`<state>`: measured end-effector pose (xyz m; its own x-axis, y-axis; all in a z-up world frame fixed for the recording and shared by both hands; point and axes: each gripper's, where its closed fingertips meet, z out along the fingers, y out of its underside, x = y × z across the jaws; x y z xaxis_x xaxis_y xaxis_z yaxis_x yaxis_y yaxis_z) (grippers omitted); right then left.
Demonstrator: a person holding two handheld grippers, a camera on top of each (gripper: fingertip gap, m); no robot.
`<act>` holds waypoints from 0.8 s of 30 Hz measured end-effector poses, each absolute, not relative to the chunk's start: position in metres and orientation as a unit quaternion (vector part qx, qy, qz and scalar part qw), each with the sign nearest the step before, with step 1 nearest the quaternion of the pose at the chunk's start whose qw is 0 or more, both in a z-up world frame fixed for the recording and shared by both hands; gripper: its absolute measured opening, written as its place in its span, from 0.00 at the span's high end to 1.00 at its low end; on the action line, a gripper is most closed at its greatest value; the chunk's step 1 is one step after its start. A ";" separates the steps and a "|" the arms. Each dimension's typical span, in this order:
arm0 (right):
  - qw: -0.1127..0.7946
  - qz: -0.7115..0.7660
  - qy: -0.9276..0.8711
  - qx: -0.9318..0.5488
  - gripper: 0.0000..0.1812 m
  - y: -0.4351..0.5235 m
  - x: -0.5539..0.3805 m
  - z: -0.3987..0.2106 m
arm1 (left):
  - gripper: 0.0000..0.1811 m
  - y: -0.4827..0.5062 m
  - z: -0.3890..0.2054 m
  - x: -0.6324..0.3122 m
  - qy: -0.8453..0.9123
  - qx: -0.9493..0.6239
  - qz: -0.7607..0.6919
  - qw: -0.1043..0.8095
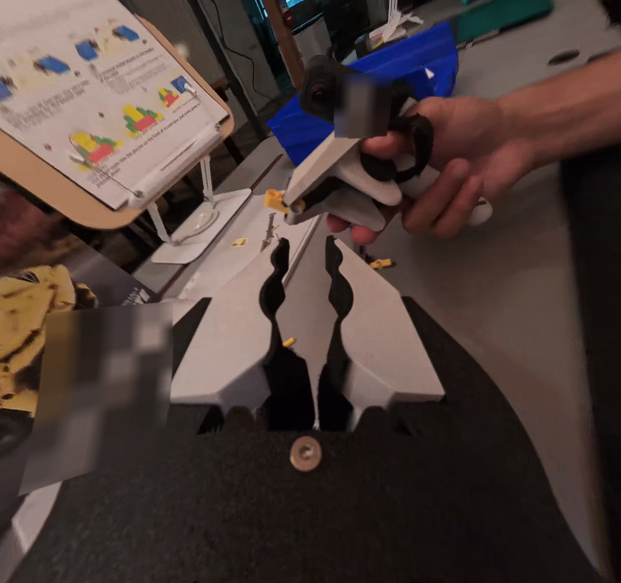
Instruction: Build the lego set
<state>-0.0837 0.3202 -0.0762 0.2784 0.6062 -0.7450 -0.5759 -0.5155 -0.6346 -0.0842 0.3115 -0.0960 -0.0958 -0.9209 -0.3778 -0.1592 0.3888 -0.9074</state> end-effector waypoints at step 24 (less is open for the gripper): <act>0.454 0.447 -0.197 -0.745 0.85 0.284 -0.061 -0.107 | 0.97 0.274 -0.121 -0.112 0.826 -0.281 -0.348 0.343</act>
<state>-0.0613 0.2839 -0.1075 0.5223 0.6998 -0.4874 -0.1133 -0.5096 -0.8529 -0.1121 0.2744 -0.1212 -0.6057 -0.7037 -0.3713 -0.2261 0.5997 -0.7676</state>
